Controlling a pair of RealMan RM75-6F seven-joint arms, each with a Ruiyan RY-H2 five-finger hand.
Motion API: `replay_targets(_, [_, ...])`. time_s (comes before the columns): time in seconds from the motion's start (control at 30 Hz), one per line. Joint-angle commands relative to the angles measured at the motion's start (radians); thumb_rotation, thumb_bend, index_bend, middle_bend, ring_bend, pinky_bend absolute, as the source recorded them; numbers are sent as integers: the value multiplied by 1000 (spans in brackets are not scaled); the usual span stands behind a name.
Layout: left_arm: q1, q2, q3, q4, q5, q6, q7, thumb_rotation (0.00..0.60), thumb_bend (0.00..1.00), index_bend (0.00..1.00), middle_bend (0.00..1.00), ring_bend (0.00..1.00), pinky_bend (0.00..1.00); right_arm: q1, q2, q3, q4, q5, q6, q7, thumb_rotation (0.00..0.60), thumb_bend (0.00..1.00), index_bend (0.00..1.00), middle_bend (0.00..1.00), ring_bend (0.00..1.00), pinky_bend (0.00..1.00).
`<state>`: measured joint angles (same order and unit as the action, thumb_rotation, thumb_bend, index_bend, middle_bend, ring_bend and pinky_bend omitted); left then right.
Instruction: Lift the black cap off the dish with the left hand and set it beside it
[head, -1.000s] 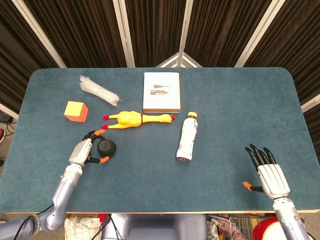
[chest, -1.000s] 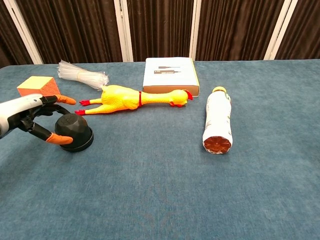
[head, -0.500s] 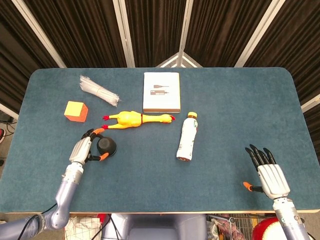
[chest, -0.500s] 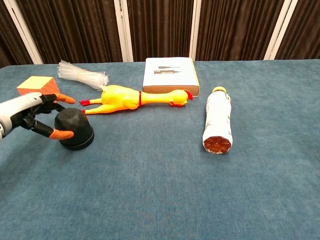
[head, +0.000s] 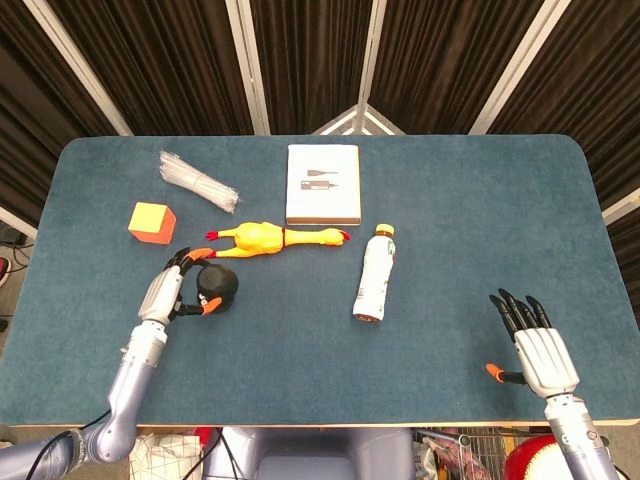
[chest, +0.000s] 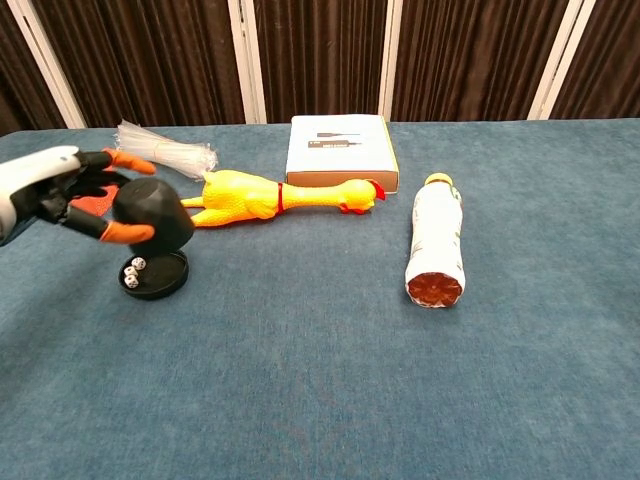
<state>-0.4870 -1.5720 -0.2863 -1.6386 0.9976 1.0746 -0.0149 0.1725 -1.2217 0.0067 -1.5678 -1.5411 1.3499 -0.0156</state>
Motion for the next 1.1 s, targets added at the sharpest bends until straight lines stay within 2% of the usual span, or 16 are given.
replay_targets(0.03, [-29,-23,-13,6,-20,-45,-20,600,585,206,450,0,0,0,0,-1,0,-1,0,-1,600,147,0,0,126,0])
replay_targets(0.23, [-95,-116,-14,84,-37,-89,13,600,585,208,450,0,0,-3,2,3,6,1,9,11,600,148,0,0,126,0])
replay_targets(0.43, [-133,-198,-5,139,-67,-66,94,600,564,208,444,0,0,-7,9,2,8,-4,18,25,600,147,0,0,126,0])
replay_targets(0.5, [-138,-213,-4,150,-79,-59,110,600,526,207,410,0,0,-8,11,1,8,-6,20,29,600,148,0,0,126,0])
replay_targets(0.57, [-142,-222,1,159,-98,-60,133,600,448,190,310,0,0,-9,13,0,8,-8,21,33,600,148,0,0,126,0])
replay_targets(0.67, [-151,-214,17,156,-126,-83,171,600,330,151,165,0,0,-7,13,1,5,-8,18,31,600,148,0,0,125,0])
replay_targets(0.73, [-156,-199,22,140,-139,-101,188,600,275,137,123,0,0,-6,11,1,6,-4,14,27,600,148,0,0,126,0])
replay_targets(0.87, [-156,-176,12,105,-131,-92,188,600,199,123,101,0,0,-5,8,0,7,-3,11,22,600,147,0,0,126,0])
replay_targets(1.1, [-139,-90,-32,-50,-68,-19,179,600,178,121,93,0,0,-2,4,2,4,0,5,14,600,148,0,0,125,0])
